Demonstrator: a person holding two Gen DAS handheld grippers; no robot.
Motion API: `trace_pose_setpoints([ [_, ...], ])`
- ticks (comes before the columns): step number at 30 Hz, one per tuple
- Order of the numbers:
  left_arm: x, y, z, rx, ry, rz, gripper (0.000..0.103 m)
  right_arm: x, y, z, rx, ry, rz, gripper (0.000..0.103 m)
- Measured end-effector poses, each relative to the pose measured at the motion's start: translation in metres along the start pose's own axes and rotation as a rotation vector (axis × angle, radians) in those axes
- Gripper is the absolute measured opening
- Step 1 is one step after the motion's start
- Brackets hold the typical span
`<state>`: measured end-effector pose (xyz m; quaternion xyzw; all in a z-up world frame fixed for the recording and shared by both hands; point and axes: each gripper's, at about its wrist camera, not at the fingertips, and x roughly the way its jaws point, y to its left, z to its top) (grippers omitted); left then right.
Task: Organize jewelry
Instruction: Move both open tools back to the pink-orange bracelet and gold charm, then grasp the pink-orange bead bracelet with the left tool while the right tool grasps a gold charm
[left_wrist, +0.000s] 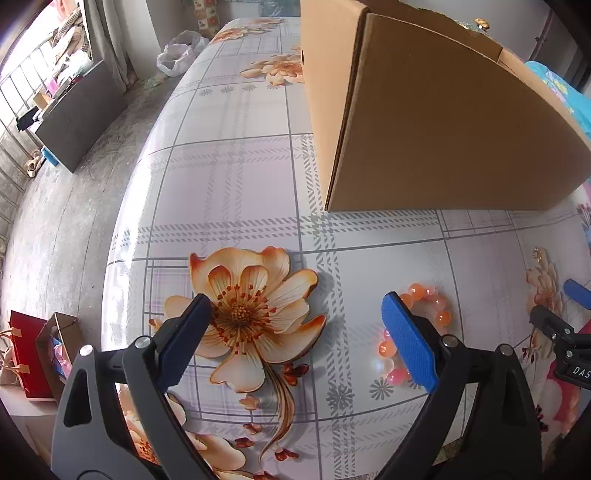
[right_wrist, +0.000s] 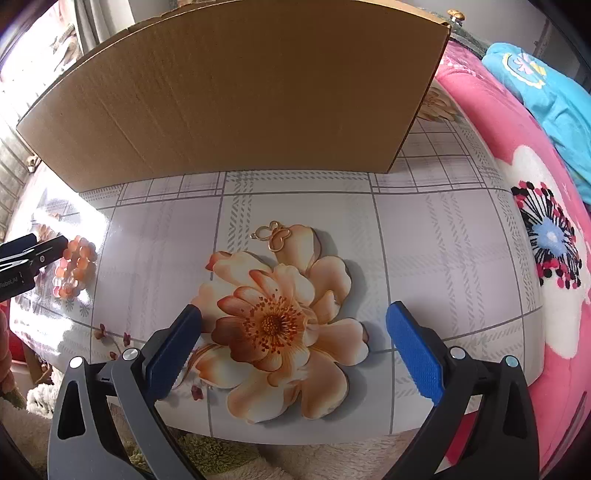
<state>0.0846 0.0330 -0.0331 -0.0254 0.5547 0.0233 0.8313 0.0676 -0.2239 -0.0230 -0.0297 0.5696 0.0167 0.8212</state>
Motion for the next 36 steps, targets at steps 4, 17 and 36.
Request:
trace_pose_setpoints([
  [4,0.0,-0.002,-0.001,0.004,0.001,0.009,0.091,0.001,-0.001,0.002,-0.005,0.001,0.001,0.097],
  [17,-0.005,0.0,-0.004,0.005,-0.041,-0.013,0.093,-0.001,0.0,-0.001,-0.012,-0.024,0.0,0.097],
  [36,-0.04,-0.042,-0.043,0.284,-0.129,-0.325,0.029,-0.001,0.001,-0.003,-0.014,-0.036,0.0,0.097],
])
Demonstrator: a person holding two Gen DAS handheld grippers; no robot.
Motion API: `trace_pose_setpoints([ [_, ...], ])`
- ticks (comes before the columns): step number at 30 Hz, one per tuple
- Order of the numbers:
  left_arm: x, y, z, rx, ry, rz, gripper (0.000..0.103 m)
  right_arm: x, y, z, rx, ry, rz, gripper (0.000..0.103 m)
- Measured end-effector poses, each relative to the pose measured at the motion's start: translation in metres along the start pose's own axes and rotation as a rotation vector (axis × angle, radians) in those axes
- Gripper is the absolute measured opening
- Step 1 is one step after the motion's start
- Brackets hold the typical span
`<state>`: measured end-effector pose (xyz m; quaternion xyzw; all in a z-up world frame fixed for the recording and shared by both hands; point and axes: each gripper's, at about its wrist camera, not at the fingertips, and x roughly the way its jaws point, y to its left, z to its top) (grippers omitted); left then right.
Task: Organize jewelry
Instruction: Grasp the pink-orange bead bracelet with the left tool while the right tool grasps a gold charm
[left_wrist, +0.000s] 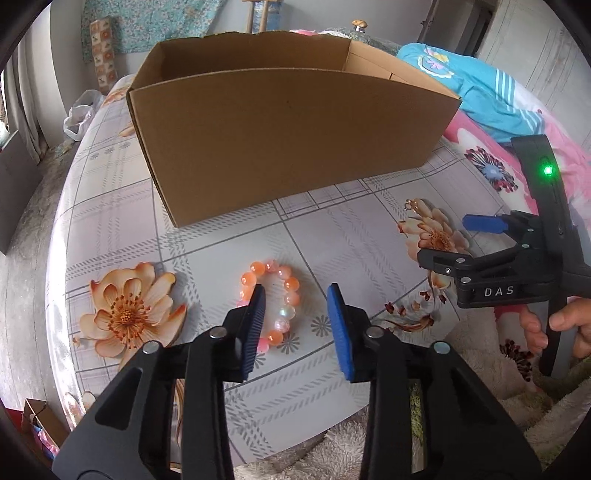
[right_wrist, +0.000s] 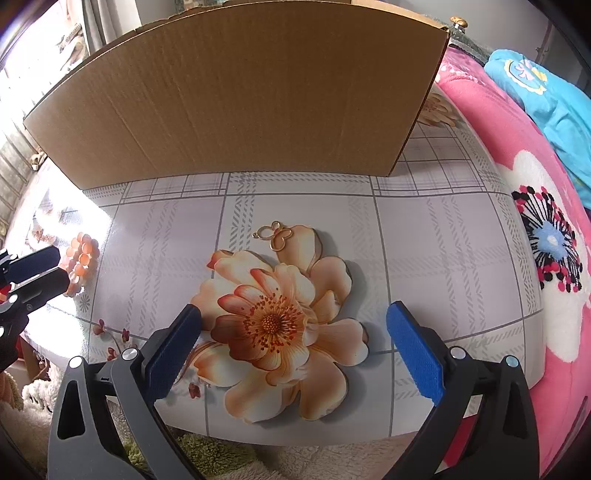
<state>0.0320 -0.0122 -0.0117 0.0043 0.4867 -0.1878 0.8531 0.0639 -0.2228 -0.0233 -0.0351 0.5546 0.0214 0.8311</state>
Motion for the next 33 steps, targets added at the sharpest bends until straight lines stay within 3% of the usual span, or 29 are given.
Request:
trace_pose_setpoints([
  [3,0.007,0.003,0.0,-0.008,0.028,-0.008,0.022,0.0,0.0,0.001,0.0,0.0,0.0,0.097],
  [11,0.021,0.0,0.003,0.004,0.052,0.008,0.018,0.0,0.0,-0.001,-0.007,-0.005,0.005,0.097],
  [14,0.023,-0.001,0.006,0.016,0.05,0.039,0.008,-0.001,-0.001,-0.001,-0.009,-0.004,0.007,0.097],
  [22,0.029,-0.002,0.017,0.006,0.048,0.043,0.008,-0.005,-0.004,0.0,-0.035,-0.004,0.028,0.096],
  [29,0.032,0.003,0.025,-0.034,0.06,0.023,0.008,-0.012,-0.011,0.017,-0.021,-0.054,0.062,0.076],
  [33,0.032,0.005,0.025,-0.044,0.057,0.011,0.008,-0.009,-0.013,0.026,0.022,-0.044,0.102,0.059],
])
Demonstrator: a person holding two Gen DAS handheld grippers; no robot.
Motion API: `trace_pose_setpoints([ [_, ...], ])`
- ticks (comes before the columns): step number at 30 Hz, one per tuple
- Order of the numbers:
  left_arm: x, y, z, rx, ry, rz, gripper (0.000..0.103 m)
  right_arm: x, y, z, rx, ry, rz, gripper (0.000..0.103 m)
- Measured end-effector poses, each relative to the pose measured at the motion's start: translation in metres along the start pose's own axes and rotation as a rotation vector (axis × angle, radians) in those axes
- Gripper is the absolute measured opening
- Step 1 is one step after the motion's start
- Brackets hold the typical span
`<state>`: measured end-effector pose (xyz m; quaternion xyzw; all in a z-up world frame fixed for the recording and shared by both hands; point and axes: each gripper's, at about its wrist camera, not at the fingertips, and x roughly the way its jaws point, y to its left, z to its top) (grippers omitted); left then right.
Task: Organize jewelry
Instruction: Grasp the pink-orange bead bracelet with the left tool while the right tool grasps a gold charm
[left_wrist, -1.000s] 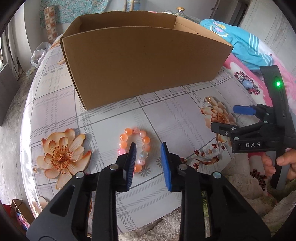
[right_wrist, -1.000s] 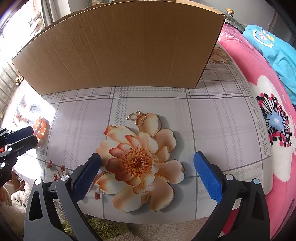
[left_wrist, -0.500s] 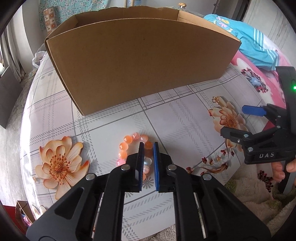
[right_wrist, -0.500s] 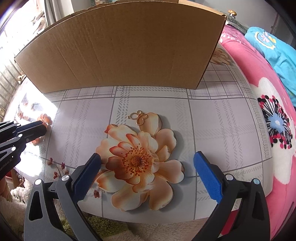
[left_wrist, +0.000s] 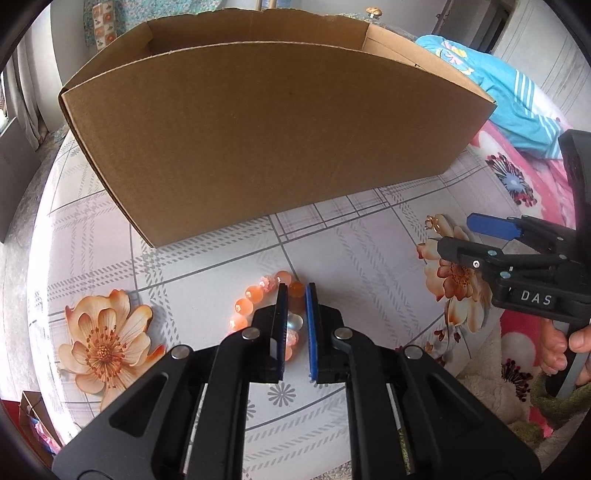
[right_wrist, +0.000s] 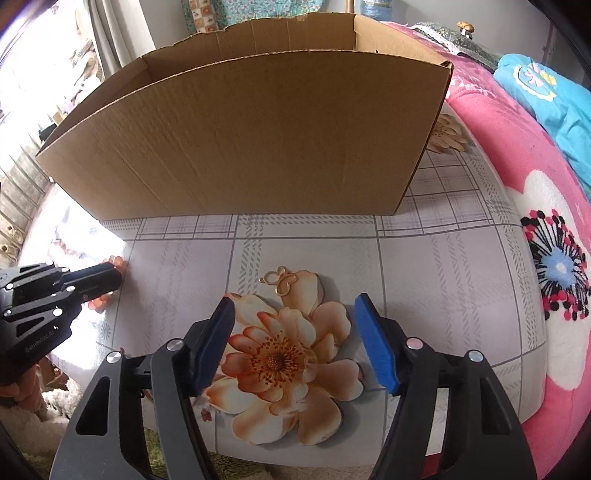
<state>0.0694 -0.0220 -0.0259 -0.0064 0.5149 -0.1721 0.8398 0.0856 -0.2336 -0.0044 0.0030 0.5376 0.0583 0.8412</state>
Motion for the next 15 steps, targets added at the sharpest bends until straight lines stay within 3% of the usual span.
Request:
trace_pose_setpoints([
  [5,-0.002,0.004,-0.002,0.003,-0.005,-0.007,0.008,0.007,0.005,0.005,0.01,0.004,0.013,0.041],
  [11,0.0,0.001,-0.001,0.016,-0.007,-0.009,0.008,0.016,0.016,0.014,-0.056,-0.021,-0.02,0.039],
  [15,0.001,0.0,-0.001,0.012,-0.008,-0.012,0.008,0.02,0.03,0.018,-0.084,-0.02,-0.039,0.032],
])
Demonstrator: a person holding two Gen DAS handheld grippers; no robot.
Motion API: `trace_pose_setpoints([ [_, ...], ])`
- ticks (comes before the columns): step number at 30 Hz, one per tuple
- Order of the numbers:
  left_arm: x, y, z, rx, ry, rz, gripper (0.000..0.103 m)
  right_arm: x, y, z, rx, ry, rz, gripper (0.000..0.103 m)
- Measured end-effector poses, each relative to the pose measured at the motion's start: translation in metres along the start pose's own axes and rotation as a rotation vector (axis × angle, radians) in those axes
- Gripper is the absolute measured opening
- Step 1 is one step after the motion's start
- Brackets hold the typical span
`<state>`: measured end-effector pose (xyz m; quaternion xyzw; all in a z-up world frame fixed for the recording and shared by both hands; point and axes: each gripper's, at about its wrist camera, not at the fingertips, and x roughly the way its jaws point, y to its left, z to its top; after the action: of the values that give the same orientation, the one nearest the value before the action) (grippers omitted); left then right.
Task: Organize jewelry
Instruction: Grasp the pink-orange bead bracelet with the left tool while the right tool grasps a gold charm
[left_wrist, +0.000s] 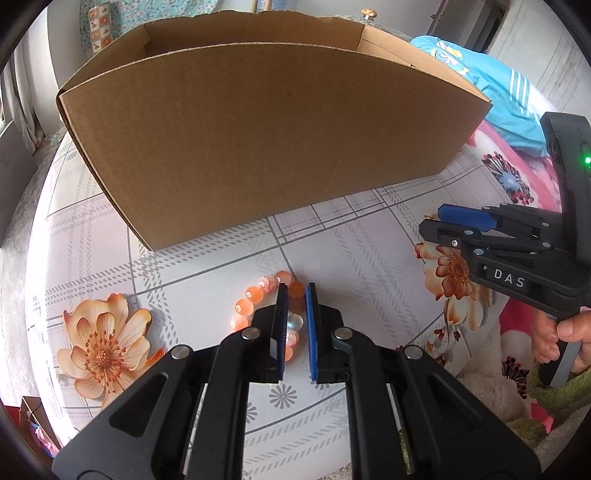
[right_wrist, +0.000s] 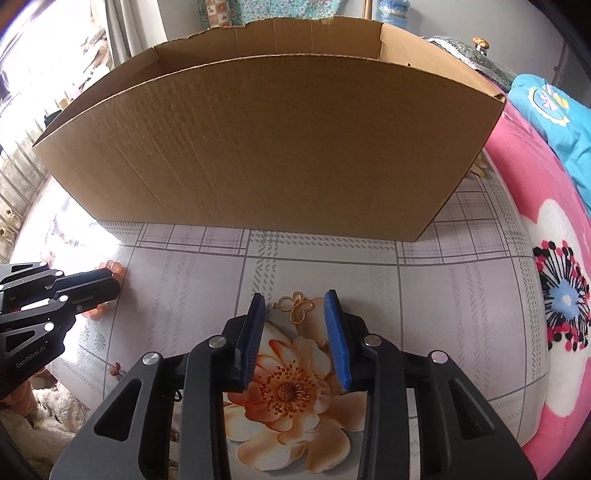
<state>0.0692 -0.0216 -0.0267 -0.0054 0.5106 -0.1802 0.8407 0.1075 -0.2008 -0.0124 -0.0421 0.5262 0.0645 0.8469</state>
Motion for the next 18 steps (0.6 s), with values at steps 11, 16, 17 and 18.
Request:
trace_pose_setpoints([
  [11,0.001,0.0,0.0,-0.003,-0.001,-0.001,0.008,-0.003,0.014,-0.01,0.012,-0.015,0.012,0.02],
  [16,0.001,0.0,0.0,-0.005,0.0,-0.002,0.008,-0.006,0.009,-0.013,0.02,-0.021,0.023,0.02],
  [17,0.001,0.0,0.0,-0.005,0.0,-0.002,0.008,-0.006,0.004,-0.014,0.022,-0.021,0.026,0.02],
  [18,0.001,0.0,0.0,-0.004,0.0,-0.002,0.008,-0.007,0.003,-0.014,0.026,-0.02,0.028,0.02],
])
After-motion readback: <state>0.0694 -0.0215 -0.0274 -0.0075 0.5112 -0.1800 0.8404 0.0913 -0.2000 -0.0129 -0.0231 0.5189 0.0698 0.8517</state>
